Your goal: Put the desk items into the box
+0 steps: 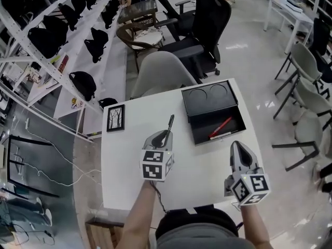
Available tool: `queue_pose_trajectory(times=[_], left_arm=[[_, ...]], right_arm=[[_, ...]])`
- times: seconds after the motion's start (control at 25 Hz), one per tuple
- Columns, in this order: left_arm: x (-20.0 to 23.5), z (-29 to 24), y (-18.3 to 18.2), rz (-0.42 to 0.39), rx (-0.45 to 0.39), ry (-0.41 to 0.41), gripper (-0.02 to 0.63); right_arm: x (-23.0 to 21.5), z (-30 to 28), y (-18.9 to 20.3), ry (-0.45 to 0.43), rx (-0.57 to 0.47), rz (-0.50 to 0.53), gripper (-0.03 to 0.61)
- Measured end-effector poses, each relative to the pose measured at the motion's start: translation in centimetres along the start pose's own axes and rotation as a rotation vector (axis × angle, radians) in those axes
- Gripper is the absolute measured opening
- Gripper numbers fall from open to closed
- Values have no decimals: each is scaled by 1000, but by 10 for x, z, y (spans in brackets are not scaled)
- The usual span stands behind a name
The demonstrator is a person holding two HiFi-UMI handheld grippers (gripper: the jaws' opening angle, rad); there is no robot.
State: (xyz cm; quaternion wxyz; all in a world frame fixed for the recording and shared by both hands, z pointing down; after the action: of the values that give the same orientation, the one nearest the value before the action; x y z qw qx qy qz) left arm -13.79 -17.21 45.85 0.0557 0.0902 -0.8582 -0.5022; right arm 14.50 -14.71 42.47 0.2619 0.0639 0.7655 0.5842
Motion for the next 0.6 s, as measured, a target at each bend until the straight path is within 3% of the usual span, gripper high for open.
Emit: queue_pose_trajectory(times=[0.6], left_arm=[[-40,-21,-61,-66,-112,82,44]], right_arm=[[-23,14,-14,25,-38,6,3]])
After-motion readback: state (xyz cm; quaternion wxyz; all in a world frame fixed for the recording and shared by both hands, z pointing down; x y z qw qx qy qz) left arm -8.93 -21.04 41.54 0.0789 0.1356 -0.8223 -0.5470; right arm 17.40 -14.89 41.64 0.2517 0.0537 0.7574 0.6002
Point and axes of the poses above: the fingertips, and each gripper's own axes: z backward along the fingers, x to its left, y out of its underside, the point moved 7 cm from there along z, backward along the fingers, and after that the axes turned 1 degree about -x, right-handed, at the moved point
